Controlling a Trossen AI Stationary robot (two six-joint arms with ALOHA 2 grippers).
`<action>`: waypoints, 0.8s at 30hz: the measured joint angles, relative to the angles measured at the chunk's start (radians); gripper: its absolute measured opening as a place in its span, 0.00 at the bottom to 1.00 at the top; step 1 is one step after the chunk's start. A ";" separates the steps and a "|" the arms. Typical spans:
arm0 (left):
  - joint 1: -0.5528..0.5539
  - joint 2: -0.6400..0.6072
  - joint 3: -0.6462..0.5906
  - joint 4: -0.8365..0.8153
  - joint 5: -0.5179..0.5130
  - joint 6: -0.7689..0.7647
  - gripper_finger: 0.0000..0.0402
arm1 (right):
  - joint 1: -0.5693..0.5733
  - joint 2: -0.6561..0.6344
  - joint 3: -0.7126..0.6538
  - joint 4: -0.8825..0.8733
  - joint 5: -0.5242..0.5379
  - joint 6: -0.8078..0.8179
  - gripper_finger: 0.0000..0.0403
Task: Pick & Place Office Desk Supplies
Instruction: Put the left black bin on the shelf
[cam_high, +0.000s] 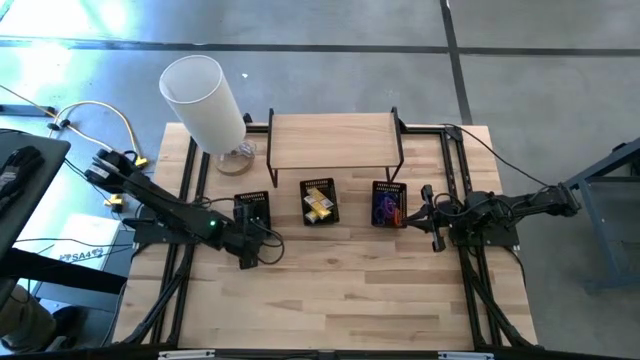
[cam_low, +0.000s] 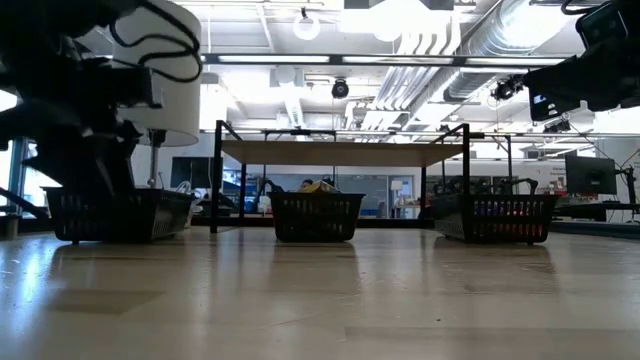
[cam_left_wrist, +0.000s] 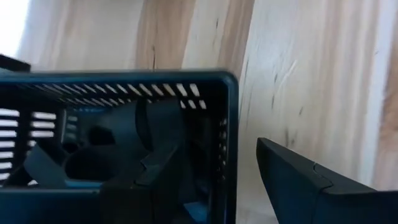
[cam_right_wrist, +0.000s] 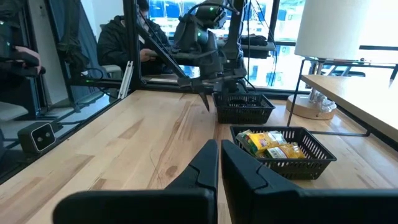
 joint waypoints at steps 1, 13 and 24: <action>0.000 0.012 0.000 -0.001 0.001 0.000 0.49 | 0.000 0.000 0.000 0.000 0.000 0.000 0.02; 0.000 0.062 0.000 0.007 -0.010 -0.020 0.07 | 0.000 0.000 0.000 0.000 0.000 0.000 0.02; 0.002 0.062 0.246 -0.144 0.003 0.113 0.00 | 0.000 0.000 0.000 -0.002 0.000 0.000 0.02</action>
